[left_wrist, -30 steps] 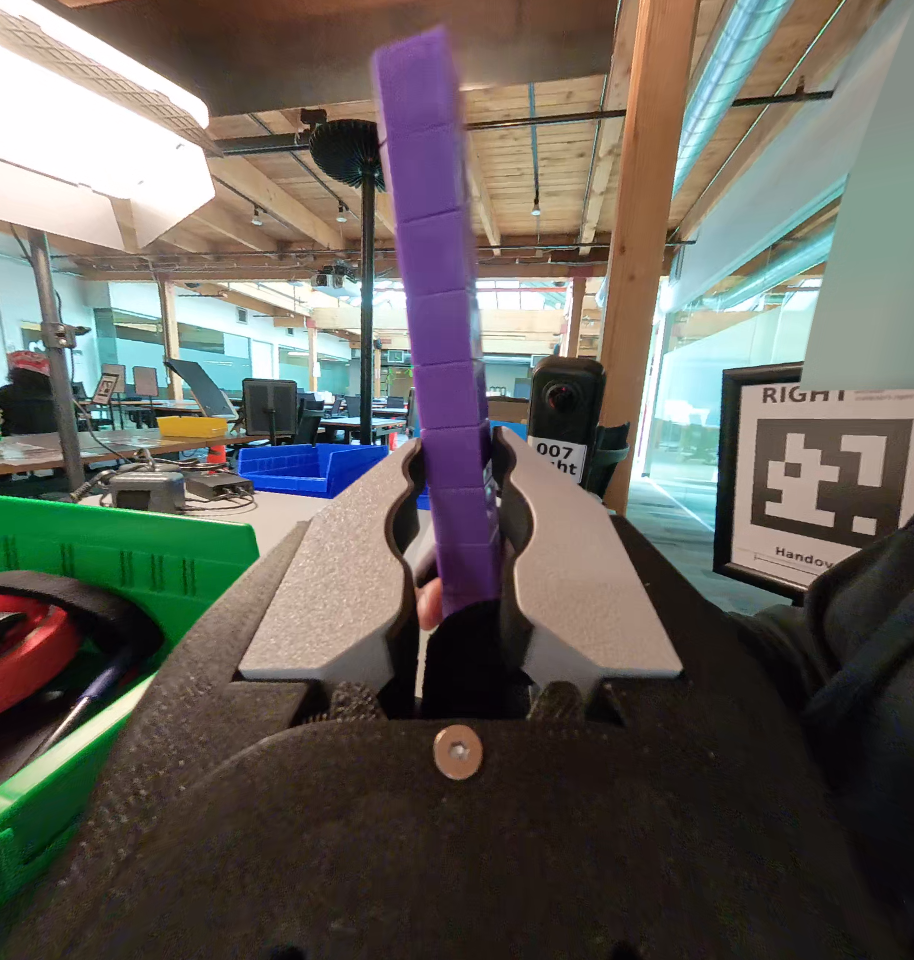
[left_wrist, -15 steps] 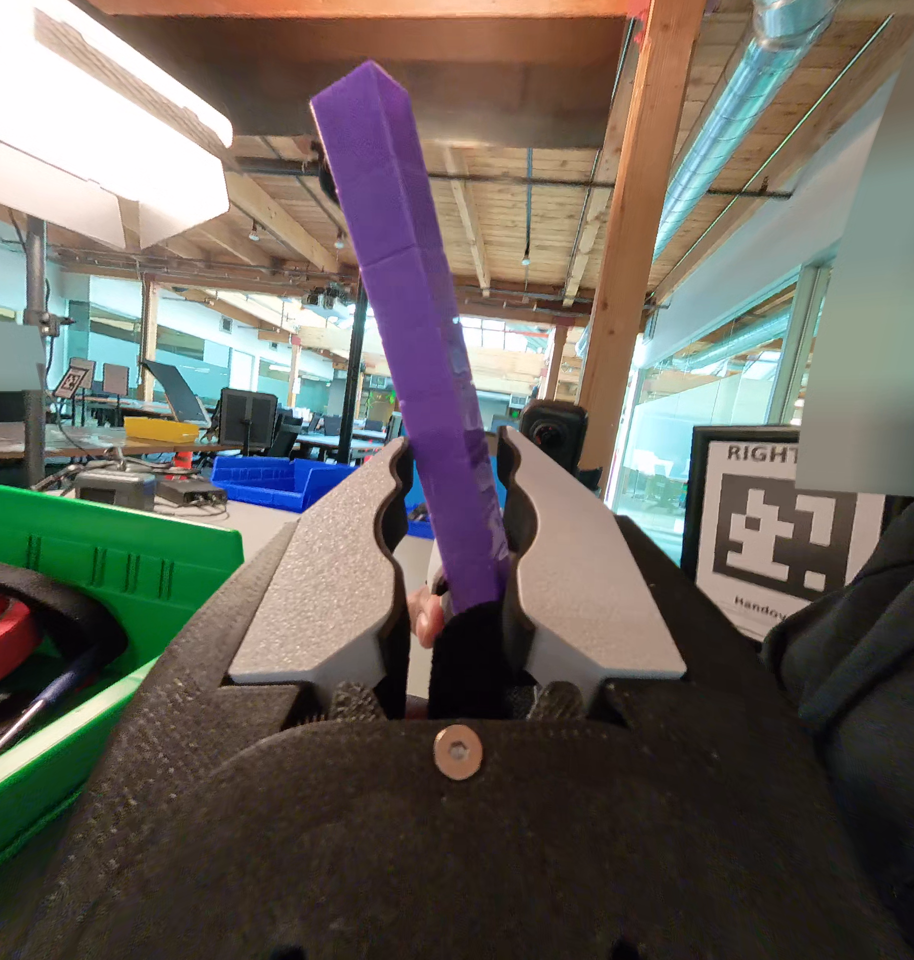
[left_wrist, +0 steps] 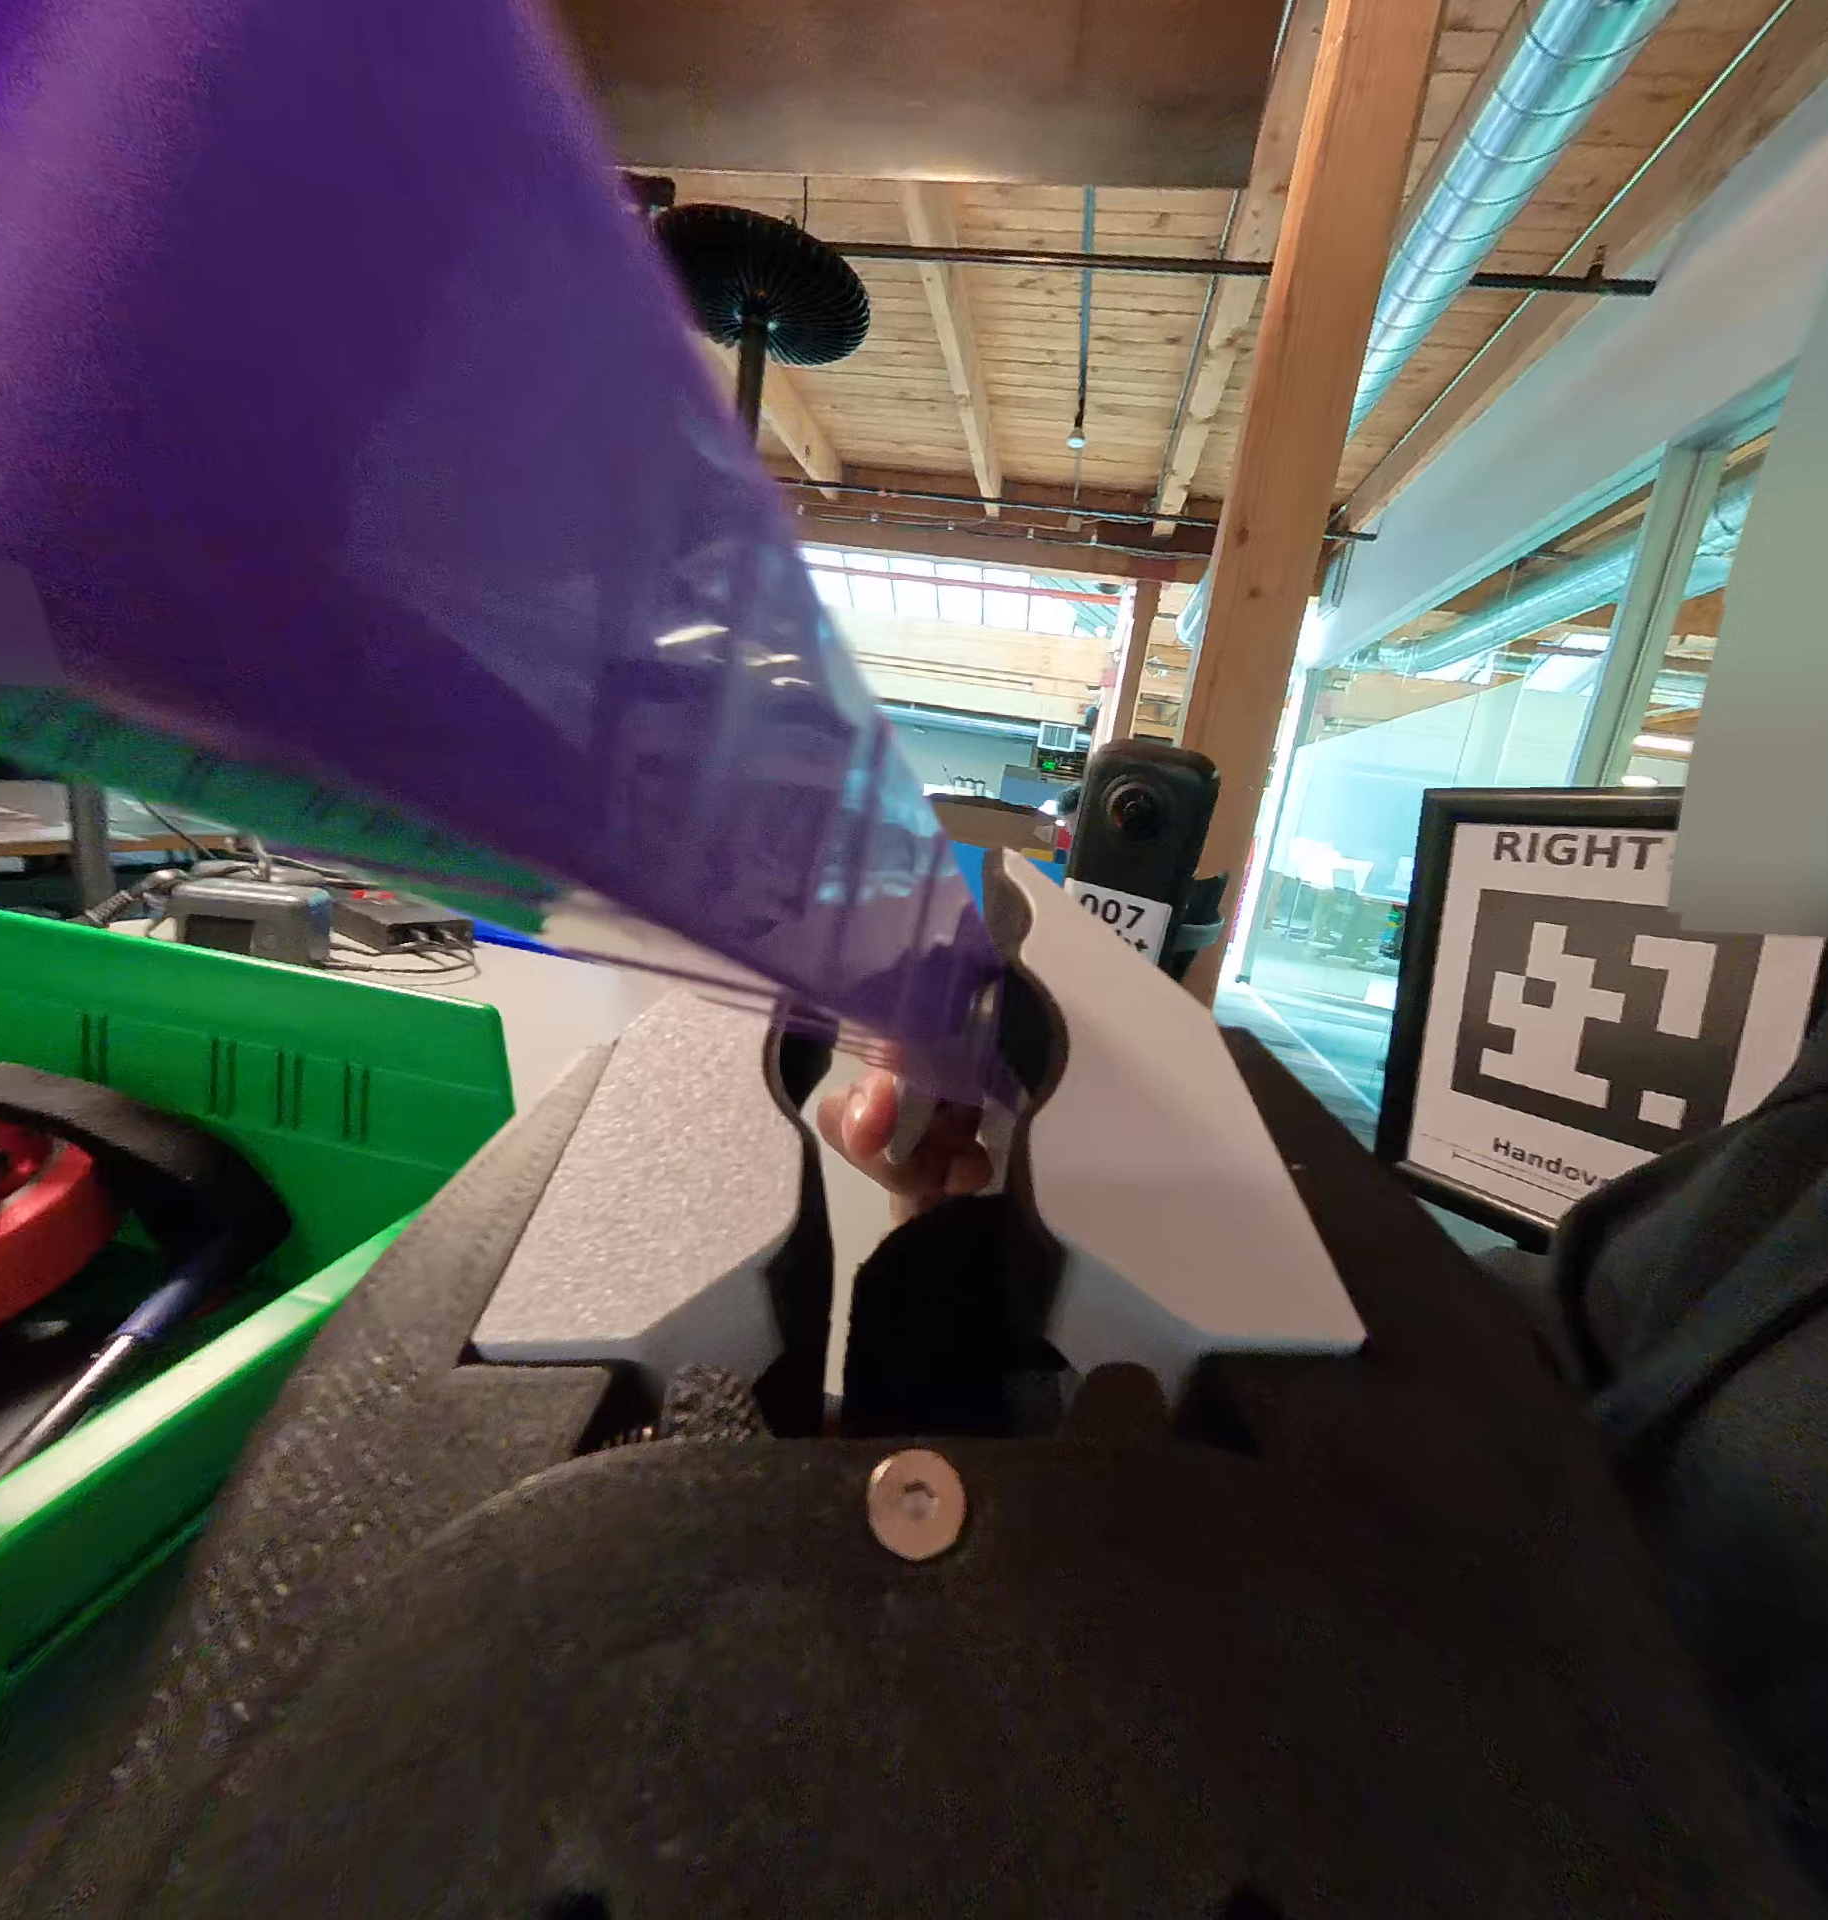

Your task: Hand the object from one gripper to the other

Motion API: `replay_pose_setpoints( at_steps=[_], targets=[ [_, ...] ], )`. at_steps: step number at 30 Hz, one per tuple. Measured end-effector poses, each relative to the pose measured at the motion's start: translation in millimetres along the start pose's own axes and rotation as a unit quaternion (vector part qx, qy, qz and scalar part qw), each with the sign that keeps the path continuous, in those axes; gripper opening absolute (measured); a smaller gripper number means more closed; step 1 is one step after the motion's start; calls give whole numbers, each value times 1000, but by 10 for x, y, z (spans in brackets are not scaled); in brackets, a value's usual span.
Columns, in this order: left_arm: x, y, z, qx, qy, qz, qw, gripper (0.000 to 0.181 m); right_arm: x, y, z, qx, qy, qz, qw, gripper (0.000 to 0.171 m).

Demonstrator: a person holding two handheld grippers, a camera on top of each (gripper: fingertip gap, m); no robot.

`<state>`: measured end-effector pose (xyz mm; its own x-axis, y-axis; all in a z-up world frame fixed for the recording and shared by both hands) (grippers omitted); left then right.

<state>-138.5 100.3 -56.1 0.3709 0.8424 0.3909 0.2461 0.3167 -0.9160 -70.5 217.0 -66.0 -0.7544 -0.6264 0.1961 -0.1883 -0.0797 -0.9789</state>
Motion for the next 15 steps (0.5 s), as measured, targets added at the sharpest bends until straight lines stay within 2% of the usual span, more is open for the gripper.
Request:
replay_pose_setpoints(
  at_steps=[3, 6, 12, 15],
  targets=[
    [-65, -100, -21, 43, -22, -41, 998, 22, -34, -12, -49, 14, 5, -8, 1000, 37],
    [-127, -167, -15, 20, -7, -85, 996, 22, -51, -9, -88, 30, 5, -6, 1000, 40],
    [-104, -144, -17, 4, 5, -88, 996, 23, -28, 4, -27, 32, -21, -1, 999, 28],
    [-87, -110, 20, -47, 26, -85, 995, 23, -60, -31, -46, 36, -21, -16, 999, 26]
  ],
)
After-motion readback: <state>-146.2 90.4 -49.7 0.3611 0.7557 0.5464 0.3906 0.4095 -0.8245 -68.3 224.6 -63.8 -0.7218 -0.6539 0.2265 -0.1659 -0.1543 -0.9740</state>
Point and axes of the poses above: each gripper's, where its closed fingertips meet, x out along the fingers, y out of its underside, z = x × y across the jaws, the point moved 8 cm from there along -x, back along the fingers, and after that the axes turned 9 degrees about y, right-handed, at the moved point
